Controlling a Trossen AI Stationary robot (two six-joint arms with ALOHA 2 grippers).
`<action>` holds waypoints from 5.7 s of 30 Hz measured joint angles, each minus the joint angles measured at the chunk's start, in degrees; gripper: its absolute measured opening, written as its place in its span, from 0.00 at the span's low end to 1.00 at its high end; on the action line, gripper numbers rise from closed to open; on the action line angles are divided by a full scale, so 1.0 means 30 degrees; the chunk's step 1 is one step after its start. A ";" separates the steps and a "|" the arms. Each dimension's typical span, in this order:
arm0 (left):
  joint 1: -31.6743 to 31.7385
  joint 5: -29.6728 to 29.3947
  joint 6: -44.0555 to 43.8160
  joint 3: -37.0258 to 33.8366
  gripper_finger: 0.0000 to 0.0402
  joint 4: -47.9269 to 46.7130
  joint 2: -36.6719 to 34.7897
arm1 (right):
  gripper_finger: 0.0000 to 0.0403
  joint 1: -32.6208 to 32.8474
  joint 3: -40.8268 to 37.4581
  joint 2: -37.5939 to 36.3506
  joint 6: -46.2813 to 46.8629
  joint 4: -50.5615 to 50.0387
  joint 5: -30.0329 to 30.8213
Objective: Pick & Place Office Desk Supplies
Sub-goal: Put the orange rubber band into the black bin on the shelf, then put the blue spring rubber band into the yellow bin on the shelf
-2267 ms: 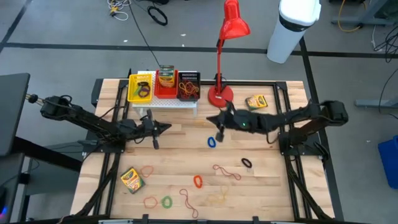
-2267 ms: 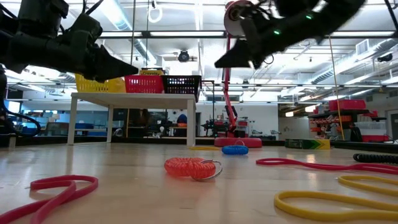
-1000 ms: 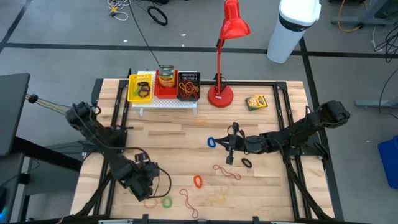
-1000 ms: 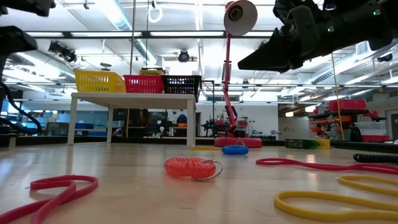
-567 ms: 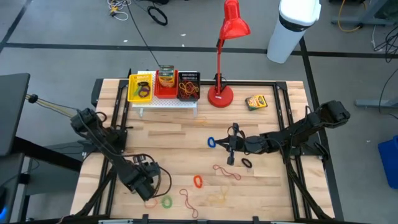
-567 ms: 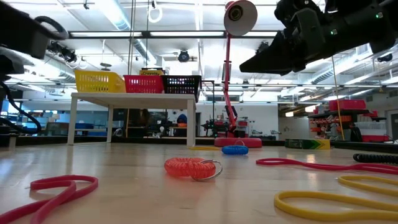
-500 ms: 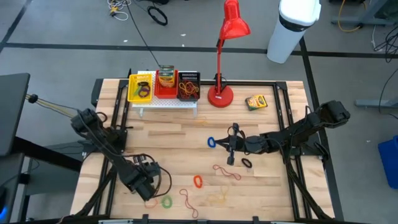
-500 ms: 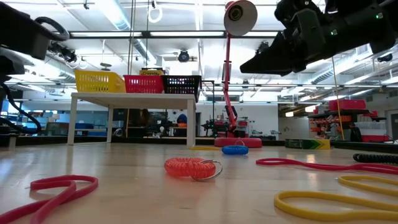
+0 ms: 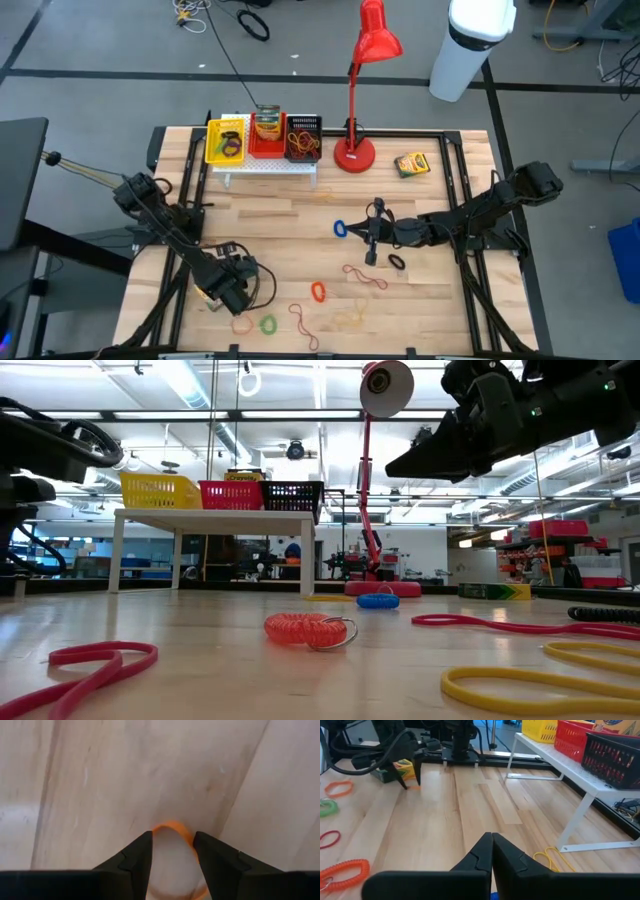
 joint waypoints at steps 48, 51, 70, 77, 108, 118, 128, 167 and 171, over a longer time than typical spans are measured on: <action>2.3869 0.3354 2.4845 0.2878 0.01 1.4546 -0.6984 | 0.04 0.0000 -0.0022 0.0000 -0.0062 -0.0102 0.0015; 2.4303 0.4069 2.4853 0.2885 0.02 1.5188 -0.5906 | 0.04 -0.0001 -0.0022 0.0000 -0.0066 -0.0100 0.0015; 2.4094 0.4463 2.4578 0.2892 0.43 1.4969 -0.6999 | 0.04 0.0000 -0.0015 0.0000 -0.0080 -0.0155 0.0073; 2.4378 0.5542 2.2595 0.3973 0.37 1.1248 -0.6995 | 0.04 -0.0007 -0.0015 0.0000 -0.0128 -0.0065 0.0073; 2.1134 0.6644 2.7305 0.9633 0.22 0.0043 -0.6233 | 0.04 -0.0007 0.0007 0.0153 0.1107 -0.0077 0.0014; 1.7471 0.8555 2.6315 0.0293 0.02 0.8704 -1.1490 | 0.04 -0.0007 0.0015 0.1908 0.1508 0.1529 0.0000; 1.4506 0.8409 2.3663 -0.8610 0.02 2.2182 -1.2142 | 0.04 -0.0007 0.0015 0.2229 0.1100 0.1733 0.0000; 1.1844 0.3631 2.1083 -0.9916 0.04 3.4617 -0.2069 | 0.05 -0.3064 0.2004 0.6076 0.6904 -0.3526 -0.0650; 1.1851 0.2050 2.0730 -0.9916 0.12 3.4617 -0.2069 | 0.01 -0.1952 0.2155 0.5967 0.4534 -0.2240 0.0786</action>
